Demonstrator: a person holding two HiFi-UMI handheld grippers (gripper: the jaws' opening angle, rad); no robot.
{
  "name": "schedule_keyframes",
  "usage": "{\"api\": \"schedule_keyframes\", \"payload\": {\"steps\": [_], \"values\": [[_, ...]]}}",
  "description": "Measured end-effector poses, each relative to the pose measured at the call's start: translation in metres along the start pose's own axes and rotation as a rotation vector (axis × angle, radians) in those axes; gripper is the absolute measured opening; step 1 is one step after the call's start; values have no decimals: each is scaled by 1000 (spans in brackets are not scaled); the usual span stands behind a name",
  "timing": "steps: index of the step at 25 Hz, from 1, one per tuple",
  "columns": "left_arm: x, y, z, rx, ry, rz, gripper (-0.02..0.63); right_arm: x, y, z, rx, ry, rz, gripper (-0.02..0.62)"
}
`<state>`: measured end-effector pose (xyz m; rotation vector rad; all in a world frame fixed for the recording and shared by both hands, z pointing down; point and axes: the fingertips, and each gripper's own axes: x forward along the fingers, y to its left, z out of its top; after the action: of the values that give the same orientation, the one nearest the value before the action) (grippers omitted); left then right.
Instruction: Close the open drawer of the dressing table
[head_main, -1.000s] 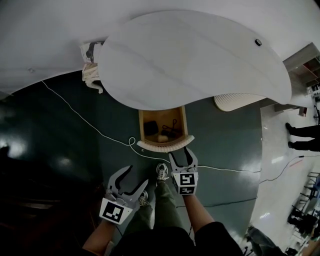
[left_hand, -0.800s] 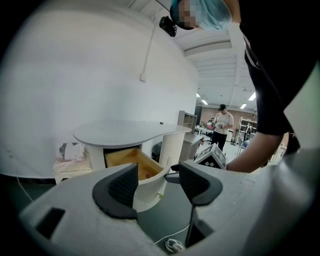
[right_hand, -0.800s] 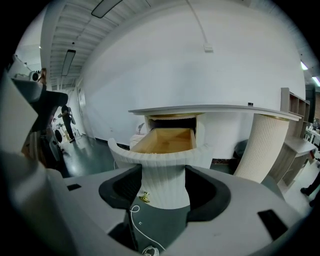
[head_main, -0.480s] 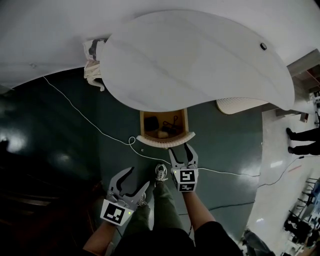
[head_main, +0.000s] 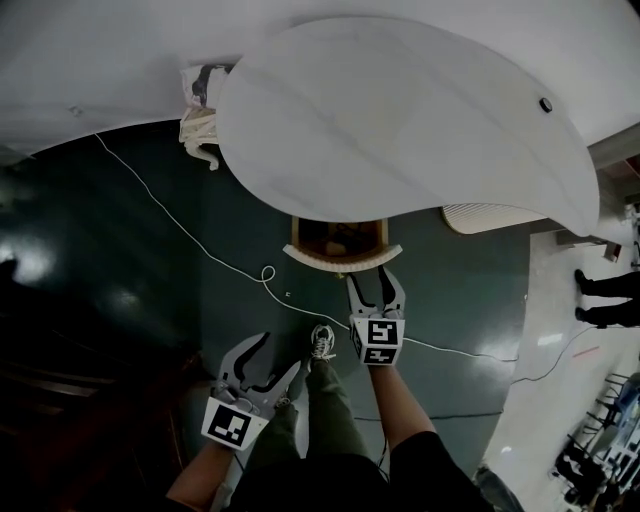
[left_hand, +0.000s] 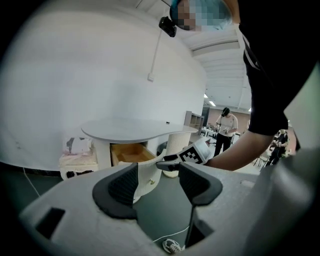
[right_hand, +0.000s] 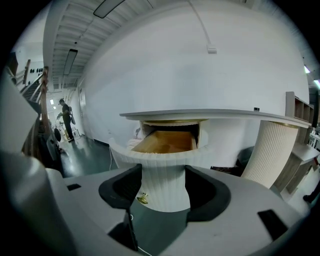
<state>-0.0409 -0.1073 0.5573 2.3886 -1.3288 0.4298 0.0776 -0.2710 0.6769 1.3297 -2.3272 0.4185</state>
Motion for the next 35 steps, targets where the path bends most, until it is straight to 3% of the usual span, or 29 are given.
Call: {"api": "schedule_keyframes", "payload": {"steps": [35], "values": [[8, 38, -18, -79, 7, 67, 252, 95, -32, 55, -84, -97, -40, 264]]}}
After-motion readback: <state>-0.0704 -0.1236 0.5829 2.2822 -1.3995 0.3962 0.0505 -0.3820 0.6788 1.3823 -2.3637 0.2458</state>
